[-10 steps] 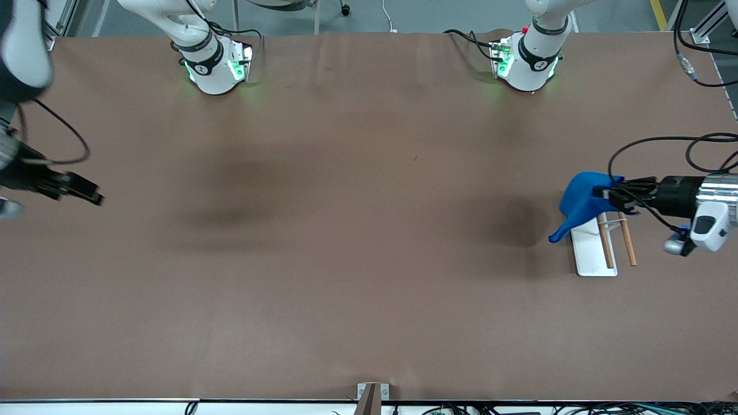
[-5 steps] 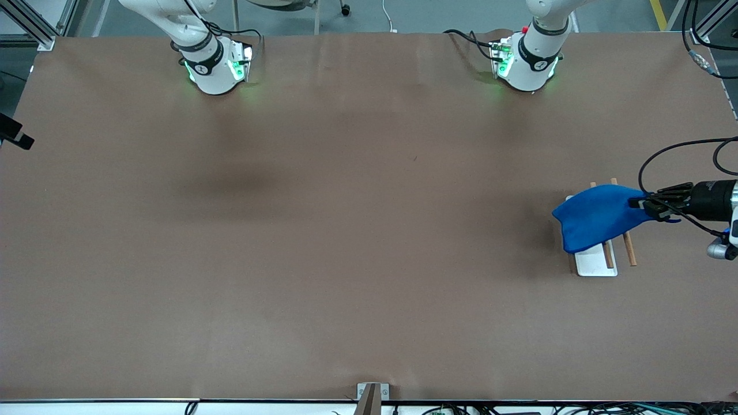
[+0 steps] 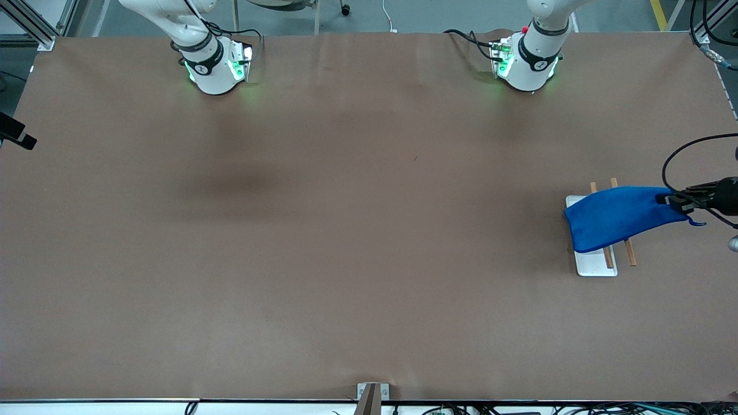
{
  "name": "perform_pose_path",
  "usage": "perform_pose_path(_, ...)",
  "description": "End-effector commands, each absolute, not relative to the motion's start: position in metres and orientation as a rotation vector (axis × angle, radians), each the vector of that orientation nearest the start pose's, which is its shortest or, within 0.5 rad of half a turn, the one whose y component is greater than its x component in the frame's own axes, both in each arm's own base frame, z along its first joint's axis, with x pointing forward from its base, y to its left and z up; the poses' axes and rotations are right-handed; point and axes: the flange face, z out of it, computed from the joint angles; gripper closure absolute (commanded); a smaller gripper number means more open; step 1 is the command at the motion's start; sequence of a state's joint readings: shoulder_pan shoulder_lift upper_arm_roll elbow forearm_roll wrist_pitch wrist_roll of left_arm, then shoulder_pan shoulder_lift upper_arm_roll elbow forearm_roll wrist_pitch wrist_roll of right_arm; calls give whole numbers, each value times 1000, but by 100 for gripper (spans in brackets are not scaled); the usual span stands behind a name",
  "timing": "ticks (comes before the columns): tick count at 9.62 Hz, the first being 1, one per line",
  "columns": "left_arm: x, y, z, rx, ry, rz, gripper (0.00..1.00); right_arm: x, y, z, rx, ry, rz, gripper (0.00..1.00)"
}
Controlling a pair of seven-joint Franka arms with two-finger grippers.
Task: Right arm passes towel to left arm to hang
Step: 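Move the towel over the dowels while the right gripper retracts, then lower the towel onto the dowels and open the left gripper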
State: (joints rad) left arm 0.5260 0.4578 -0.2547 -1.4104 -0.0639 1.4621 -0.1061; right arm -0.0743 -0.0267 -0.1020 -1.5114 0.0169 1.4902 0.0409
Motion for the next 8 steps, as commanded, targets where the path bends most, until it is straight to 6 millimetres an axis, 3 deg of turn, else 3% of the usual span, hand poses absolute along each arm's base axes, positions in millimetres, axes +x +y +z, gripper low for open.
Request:
perform_pose_path(1, 609, 218, 392, -3233, -522, 663, 100, 520, -92, 683, -3156, 344, 1, 0)
perform_pose_path(2, 605, 239, 378, -3243, -527, 667, 100, 518, -89, 688, -3155, 340, 18, 0)
perform_pose_path(4, 606, 255, 353, -3263, -520, 650, 98, 520, -87, 690, -3152, 333, -2, 0)
perform_pose_path(6, 605, 272, 337, -3286, -506, 621, 96, 527, -89, 678, -3147, 331, -44, 0)
perform_pose_path(7, 604, 277, 332, -3292, -503, 612, 82, 527, -88, 675, -3147, 326, -32, 0)
perform_pose_path(8, 605, 279, 331, -3283, -499, 604, 48, 525, -89, 672, -3148, 329, -24, 0)
